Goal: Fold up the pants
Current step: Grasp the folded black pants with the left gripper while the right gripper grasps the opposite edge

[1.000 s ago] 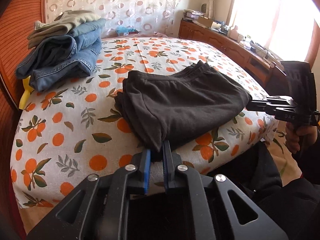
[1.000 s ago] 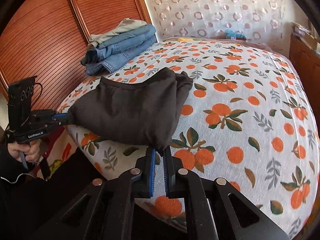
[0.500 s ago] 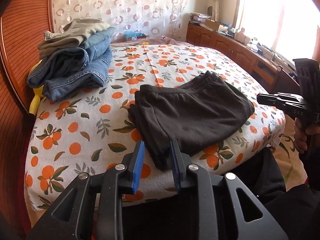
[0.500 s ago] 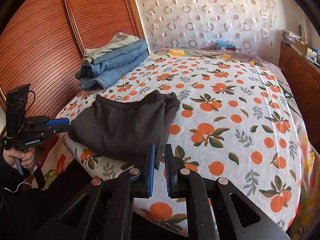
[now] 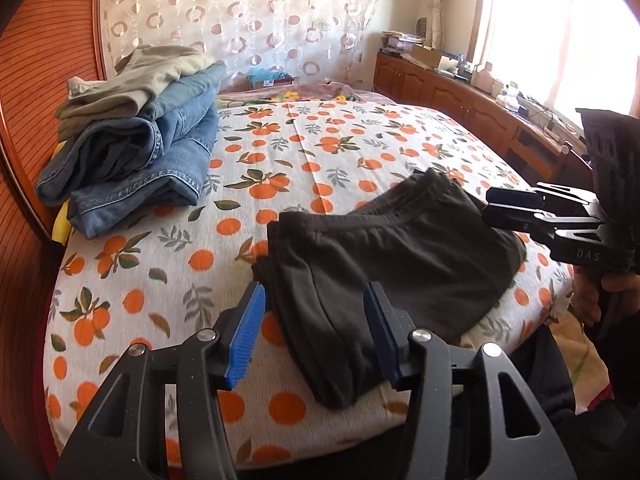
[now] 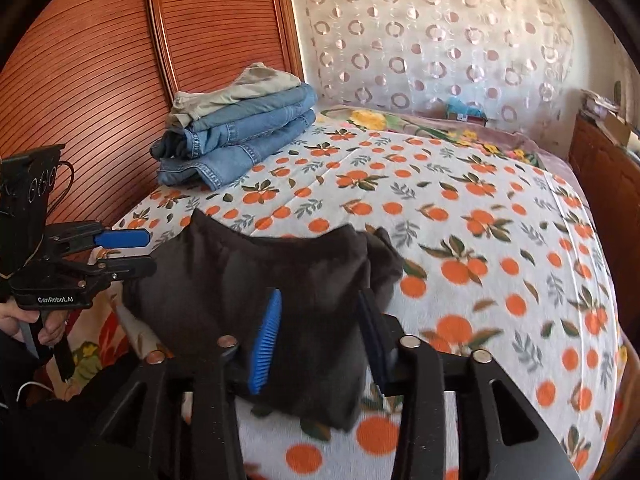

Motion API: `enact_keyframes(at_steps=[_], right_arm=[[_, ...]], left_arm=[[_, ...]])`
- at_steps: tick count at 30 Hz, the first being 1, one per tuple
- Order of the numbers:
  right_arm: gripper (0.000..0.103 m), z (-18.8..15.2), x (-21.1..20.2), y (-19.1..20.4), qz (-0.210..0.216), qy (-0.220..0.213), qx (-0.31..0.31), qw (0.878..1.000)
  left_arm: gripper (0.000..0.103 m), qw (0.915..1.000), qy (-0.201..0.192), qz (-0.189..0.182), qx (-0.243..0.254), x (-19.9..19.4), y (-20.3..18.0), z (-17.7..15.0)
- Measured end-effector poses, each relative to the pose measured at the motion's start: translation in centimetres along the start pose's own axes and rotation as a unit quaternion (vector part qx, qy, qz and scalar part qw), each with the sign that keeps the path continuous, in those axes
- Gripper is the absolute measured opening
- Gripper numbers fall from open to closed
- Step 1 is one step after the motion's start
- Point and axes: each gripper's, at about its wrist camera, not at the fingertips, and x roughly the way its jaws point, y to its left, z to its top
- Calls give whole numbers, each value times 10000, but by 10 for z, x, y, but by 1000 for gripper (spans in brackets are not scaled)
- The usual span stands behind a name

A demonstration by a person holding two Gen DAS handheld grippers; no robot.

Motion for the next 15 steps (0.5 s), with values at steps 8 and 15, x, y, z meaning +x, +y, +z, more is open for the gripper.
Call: enact_keyframes(at_steps=[8,15], right_arm=[[53,10,39,-17,-271,239,-88,9993],[58,18,66,-24,-188,448,-39,9988]], left_arm=[[52,9994,261,134,-164,27,15,2],[53,9992,324,105,-198,34,17,-3]])
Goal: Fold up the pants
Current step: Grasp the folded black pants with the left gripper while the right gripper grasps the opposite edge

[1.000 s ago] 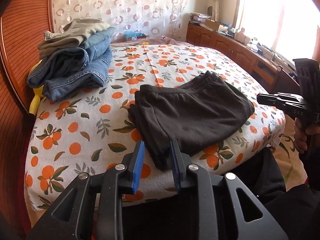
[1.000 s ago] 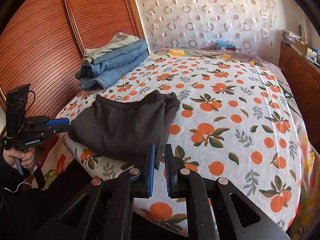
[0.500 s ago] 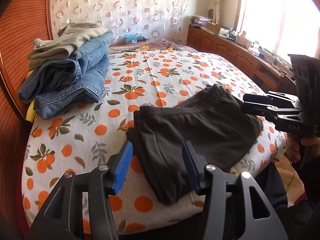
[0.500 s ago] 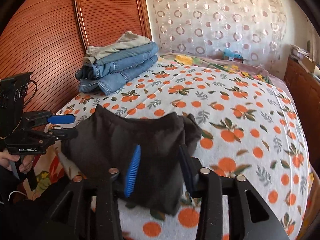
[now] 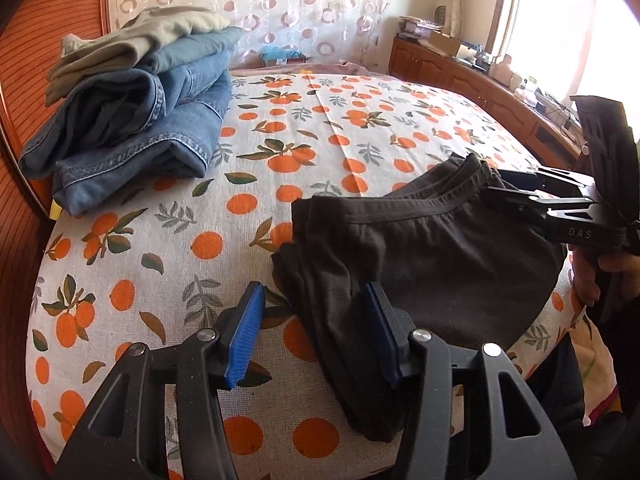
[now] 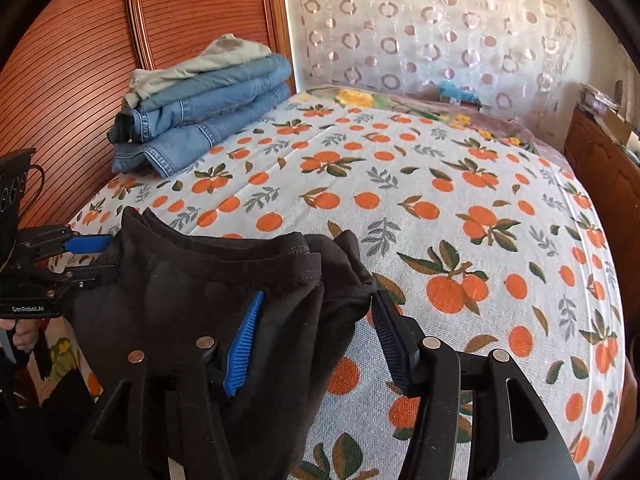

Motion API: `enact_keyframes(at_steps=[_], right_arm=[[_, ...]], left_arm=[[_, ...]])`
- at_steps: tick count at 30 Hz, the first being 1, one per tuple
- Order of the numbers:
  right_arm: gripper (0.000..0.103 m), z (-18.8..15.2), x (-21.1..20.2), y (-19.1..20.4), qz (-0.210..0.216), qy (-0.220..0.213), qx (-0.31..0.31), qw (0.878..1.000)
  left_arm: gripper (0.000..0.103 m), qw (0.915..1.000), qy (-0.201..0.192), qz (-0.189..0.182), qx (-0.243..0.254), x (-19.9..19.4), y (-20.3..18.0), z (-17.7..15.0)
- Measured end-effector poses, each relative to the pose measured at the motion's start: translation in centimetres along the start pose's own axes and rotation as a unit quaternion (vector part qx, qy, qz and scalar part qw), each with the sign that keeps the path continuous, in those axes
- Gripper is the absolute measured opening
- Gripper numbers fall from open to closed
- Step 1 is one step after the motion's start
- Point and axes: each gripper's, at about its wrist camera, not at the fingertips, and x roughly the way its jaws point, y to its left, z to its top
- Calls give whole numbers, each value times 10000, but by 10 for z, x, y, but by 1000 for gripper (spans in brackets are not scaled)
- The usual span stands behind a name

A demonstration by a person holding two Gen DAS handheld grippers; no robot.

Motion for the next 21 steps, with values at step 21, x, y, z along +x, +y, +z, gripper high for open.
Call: enact_keyframes(at_steps=[21], right_arm=[[67,-1,10,-3,188,52,52,9998]], left_arm=[[31,9991,-83,-391,-145,18,10,23]])
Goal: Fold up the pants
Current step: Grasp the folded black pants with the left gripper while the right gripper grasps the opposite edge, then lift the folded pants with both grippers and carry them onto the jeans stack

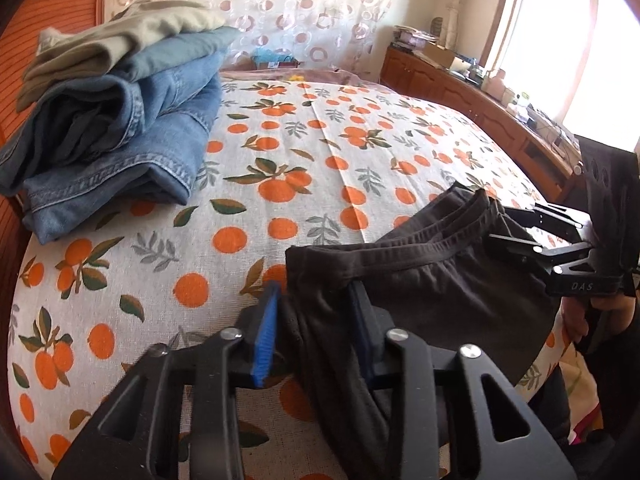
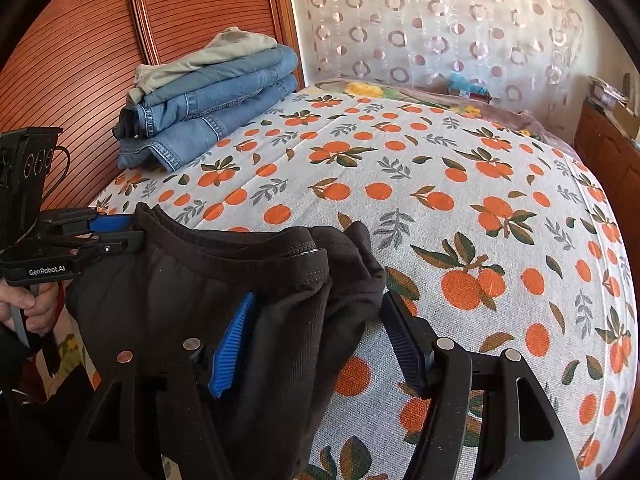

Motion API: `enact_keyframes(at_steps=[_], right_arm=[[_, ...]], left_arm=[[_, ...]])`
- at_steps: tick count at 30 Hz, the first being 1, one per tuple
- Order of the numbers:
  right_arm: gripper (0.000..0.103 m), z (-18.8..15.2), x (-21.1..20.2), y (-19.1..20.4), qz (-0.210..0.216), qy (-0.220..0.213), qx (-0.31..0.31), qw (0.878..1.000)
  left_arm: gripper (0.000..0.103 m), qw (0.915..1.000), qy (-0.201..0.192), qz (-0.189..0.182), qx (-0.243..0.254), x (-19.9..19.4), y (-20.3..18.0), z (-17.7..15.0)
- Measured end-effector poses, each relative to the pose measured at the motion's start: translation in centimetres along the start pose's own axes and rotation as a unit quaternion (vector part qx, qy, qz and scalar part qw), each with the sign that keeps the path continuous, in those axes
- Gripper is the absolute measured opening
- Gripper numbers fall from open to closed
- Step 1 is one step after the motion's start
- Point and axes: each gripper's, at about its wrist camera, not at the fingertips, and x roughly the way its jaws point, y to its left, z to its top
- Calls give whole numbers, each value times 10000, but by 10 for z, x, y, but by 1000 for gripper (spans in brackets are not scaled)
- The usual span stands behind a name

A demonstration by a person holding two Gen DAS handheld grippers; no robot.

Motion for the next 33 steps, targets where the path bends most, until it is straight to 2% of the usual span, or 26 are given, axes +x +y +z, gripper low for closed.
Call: enact_keyframes(at_steps=[16,24,27,33], right_arm=[[68,0,0,0,3,4,-9,10000],[68,0,0,0,2,6,-8,10000],[68,0,0,0,7,7,-6,10000],[68,0,0,-1,32,1,22,10000]], left_arm=[[28,9998,8,-205,-37,1,-1,0],[29,9999,5,-93,41,7,-5,6],[20,9998,-22,-161,139,5,-9,2],[17,9993,-178,-296,146,-9,-15,-5]])
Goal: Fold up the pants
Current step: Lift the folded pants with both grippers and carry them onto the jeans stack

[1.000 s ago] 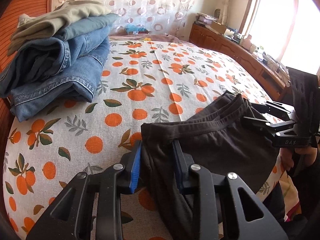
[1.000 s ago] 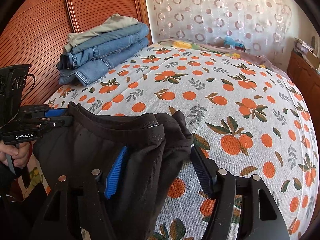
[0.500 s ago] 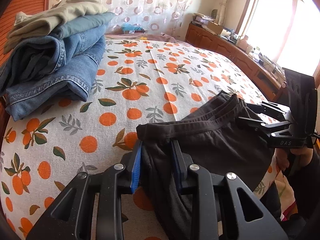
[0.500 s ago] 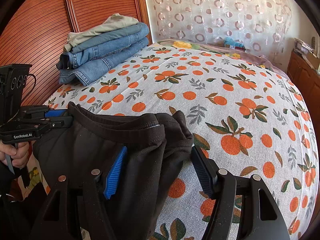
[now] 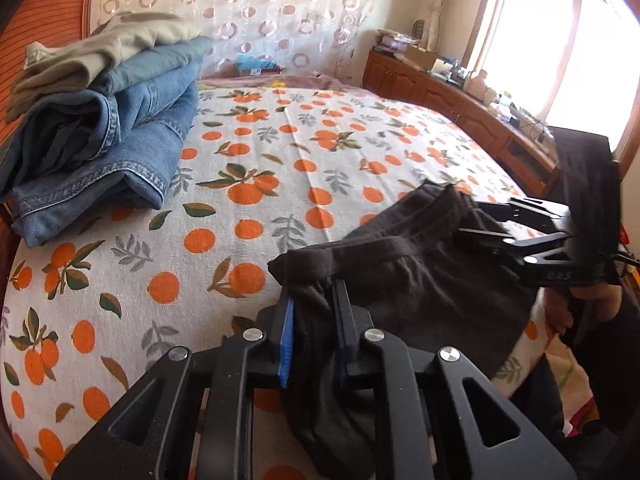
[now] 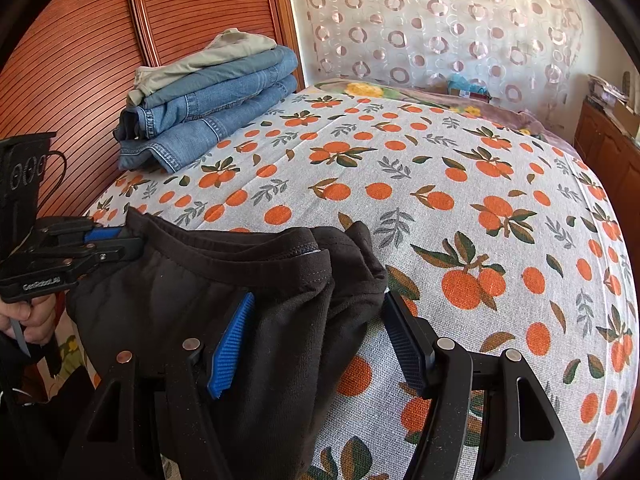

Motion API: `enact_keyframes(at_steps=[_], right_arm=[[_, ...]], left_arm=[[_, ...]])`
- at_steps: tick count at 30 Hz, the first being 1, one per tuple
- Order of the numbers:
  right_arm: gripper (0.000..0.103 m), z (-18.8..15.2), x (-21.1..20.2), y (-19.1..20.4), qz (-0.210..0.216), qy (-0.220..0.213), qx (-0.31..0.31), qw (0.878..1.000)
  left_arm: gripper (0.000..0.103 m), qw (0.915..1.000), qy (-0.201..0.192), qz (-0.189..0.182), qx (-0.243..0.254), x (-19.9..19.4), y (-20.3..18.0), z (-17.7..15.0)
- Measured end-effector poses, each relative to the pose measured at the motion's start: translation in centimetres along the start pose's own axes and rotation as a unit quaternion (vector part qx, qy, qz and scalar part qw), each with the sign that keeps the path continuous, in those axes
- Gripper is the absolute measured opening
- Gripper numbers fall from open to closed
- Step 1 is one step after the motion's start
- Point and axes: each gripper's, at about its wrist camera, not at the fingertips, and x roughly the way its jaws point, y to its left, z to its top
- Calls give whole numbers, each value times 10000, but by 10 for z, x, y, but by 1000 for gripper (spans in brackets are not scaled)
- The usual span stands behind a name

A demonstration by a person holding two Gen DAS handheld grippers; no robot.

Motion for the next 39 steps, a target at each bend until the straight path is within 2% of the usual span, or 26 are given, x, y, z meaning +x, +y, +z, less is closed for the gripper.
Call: enact_keyframes(at_steps=[6,14,18,21,23,25,30,39], right_arm=[[68,0,0,-1,12,-4,18,10000],[67,-1,-1,-1,19,-11,38,10000],[54,-2,-2,0,-7,-35,38,10000],[41,-3,-3,1,84,-39,17,10000],[27,-3,-4,3,137,-50,-17,9999],[18,-3,-8,5,115,-143,-93,9998],[15,8,-29,13,130,-496,-152,9986],[14,62,-69,30,86,-1121,-670,9914]], left_arm=[[17,9997,-118,-176,110,-13,-13,-3],[17,9998,-145,-120,106,-14,-13,-3],[17,9998,-148,-77,56,-12,-9,-2],[17,9999,-121,-86,51,-12,-8,-1],[17,9998,-158,-88,63,-15,-9,-1],[17,9997,-222,-111,44,-18,-11,1],[16,9985,-526,-158,-70,-40,-12,8],[16,9920,-1263,-44,-6,-90,-12,38]])
